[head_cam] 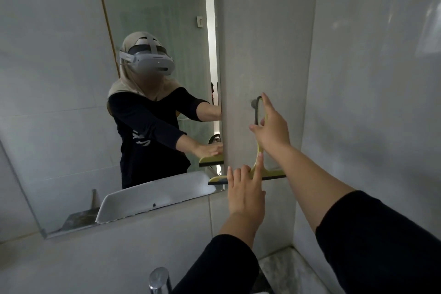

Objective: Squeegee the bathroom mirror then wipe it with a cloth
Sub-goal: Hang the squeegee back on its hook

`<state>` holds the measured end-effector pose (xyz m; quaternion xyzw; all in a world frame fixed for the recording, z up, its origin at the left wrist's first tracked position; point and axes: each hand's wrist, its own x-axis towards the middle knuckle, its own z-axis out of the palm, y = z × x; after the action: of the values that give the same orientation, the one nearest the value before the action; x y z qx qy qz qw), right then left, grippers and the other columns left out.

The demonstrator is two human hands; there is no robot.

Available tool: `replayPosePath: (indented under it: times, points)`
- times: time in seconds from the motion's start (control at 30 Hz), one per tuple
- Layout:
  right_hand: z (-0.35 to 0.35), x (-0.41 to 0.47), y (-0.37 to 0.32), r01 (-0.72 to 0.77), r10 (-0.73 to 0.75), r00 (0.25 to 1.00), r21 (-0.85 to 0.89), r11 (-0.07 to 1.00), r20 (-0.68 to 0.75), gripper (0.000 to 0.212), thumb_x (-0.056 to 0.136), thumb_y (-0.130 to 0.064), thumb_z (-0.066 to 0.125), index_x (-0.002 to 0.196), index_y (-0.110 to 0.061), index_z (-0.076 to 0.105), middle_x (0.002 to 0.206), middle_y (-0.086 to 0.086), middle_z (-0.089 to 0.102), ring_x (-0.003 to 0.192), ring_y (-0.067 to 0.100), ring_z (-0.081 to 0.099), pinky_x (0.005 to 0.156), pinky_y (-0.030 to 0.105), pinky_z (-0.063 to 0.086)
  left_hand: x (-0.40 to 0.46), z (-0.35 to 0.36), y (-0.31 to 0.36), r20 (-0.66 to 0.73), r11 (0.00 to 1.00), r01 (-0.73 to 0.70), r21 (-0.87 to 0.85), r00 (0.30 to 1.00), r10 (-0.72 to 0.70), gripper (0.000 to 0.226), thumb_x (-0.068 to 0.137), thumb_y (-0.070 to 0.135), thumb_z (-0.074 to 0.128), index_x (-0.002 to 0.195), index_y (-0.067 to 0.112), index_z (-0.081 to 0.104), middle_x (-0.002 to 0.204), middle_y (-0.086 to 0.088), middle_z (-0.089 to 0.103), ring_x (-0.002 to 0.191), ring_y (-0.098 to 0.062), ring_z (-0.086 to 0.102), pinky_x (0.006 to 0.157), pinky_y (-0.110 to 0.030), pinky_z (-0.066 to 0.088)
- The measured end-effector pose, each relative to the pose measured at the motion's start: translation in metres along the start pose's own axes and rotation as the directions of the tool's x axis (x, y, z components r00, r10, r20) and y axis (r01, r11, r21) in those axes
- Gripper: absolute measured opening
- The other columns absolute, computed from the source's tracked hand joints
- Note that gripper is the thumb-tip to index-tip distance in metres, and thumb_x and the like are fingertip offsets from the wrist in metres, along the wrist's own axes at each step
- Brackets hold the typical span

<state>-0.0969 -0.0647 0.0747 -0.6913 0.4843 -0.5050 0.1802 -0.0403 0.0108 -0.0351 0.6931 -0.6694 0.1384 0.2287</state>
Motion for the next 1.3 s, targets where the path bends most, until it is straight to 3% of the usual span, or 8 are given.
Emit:
replayPosePath:
  times: [0.2, 0.4, 0.5, 0.63, 0.8, 0.93, 1.13, 1.3]
  points:
    - [0.009, 0.019, 0.020, 0.038, -0.038, 0.999, -0.032, 0.999, 0.018, 0.082, 0.087, -0.009, 0.067, 0.150, -0.034, 0.020, 0.088, 0.003, 0.045, 0.080, 0.015, 0.047, 0.077, 0.024, 0.040, 0.024, 0.019, -0.002, 0.072, 0.998, 0.001, -0.061, 0.997, 0.003, 0.087, 0.091, 0.022, 0.053, 0.149, 0.024, -0.012, 0.132, -0.010, 0.038, 0.128, -0.029, 0.032, 0.118, -0.044, 0.003]
    - [0.024, 0.014, 0.036, 0.024, -0.022, 0.999, -0.046, 0.999, 0.043, 0.088, 0.086, -0.009, 0.067, 0.148, -0.043, 0.015, 0.090, 0.003, 0.049, 0.078, 0.015, 0.051, 0.080, 0.028, 0.046, 0.031, 0.039, -0.005, 0.224, 0.999, 0.008, -0.033, 0.975, 0.000, 0.088, 0.088, 0.027, 0.058, 0.150, 0.020, -0.004, 0.136, -0.015, 0.035, 0.125, -0.035, 0.032, 0.114, -0.043, 0.018]
    - [0.021, 0.013, 0.034, 0.017, -0.009, 0.998, -0.142, 0.990, 0.057, 0.090, 0.087, -0.015, 0.067, 0.148, -0.046, 0.008, 0.109, 0.007, 0.053, 0.095, 0.024, 0.057, 0.088, 0.039, 0.049, 0.038, 0.037, -0.007, 0.275, 0.997, -0.009, -0.070, 0.961, 0.028, 0.085, 0.087, 0.027, 0.058, 0.149, 0.018, 0.001, 0.137, -0.016, 0.037, 0.125, -0.037, 0.035, 0.112, -0.043, 0.022]
    - [0.010, 0.001, 0.024, -0.029, 0.059, 0.995, -0.322, 0.946, 0.085, 0.095, 0.086, -0.023, 0.068, 0.149, -0.040, -0.002, 0.130, 0.012, 0.041, 0.117, 0.035, 0.045, 0.093, 0.043, 0.043, 0.031, 0.023, -0.013, 0.209, 0.977, -0.024, -0.214, 0.975, 0.070, 0.076, 0.089, 0.020, 0.055, 0.150, 0.016, 0.010, 0.143, -0.012, 0.037, 0.132, -0.032, 0.034, 0.114, -0.043, 0.024]
    - [0.012, -0.030, -0.002, -0.028, 0.101, 0.986, -0.466, 0.885, 0.132, 0.057, 0.090, -0.015, 0.055, 0.142, -0.025, 0.035, 0.133, 0.012, 0.040, 0.118, 0.035, 0.045, 0.088, 0.040, 0.044, 0.010, -0.019, -0.054, 0.150, 0.955, 0.005, -0.296, 0.988, 0.041, 0.047, 0.090, 0.016, 0.050, 0.136, 0.024, 0.046, 0.136, -0.002, 0.049, 0.127, -0.023, 0.043, 0.098, -0.039, 0.044]
    - [0.033, -0.061, -0.044, 0.110, 0.053, 0.914, -0.372, 0.922, 0.403, 0.044, 0.083, -0.017, 0.063, 0.126, -0.025, 0.058, 0.131, 0.007, 0.055, 0.115, 0.029, 0.055, 0.094, 0.037, 0.048, -0.020, -0.066, -0.104, 0.179, 0.967, 0.121, -0.225, 0.981, -0.082, 0.033, 0.090, 0.018, 0.050, 0.121, 0.023, 0.060, 0.128, -0.004, 0.059, 0.120, -0.026, 0.052, 0.098, -0.041, 0.045]
    - [0.078, -0.109, -0.130, 0.264, -0.100, 0.776, -0.177, 0.948, 0.622, 0.043, 0.088, -0.022, 0.063, 0.130, -0.023, 0.056, 0.138, 0.005, 0.052, 0.121, 0.024, 0.052, 0.096, 0.032, 0.044, -0.085, -0.148, -0.195, 0.102, 0.930, 0.344, -0.130, 0.938, -0.333, 0.034, 0.091, 0.020, 0.051, 0.123, 0.022, 0.060, 0.130, -0.002, 0.059, 0.119, -0.021, 0.054, 0.099, -0.036, 0.045]
    - [0.138, -0.153, -0.200, 0.316, -0.210, 0.651, -0.010, 0.949, 0.729, 0.039, 0.089, -0.027, 0.062, 0.127, -0.025, 0.057, 0.121, 0.008, 0.063, 0.111, 0.024, 0.059, 0.092, 0.039, 0.050, -0.142, -0.208, -0.260, -0.030, 0.850, 0.526, -0.042, 0.849, -0.527, 0.032, 0.092, 0.021, 0.049, 0.122, 0.025, 0.059, 0.131, 0.000, 0.056, 0.117, -0.021, 0.053, 0.096, -0.036, 0.045]
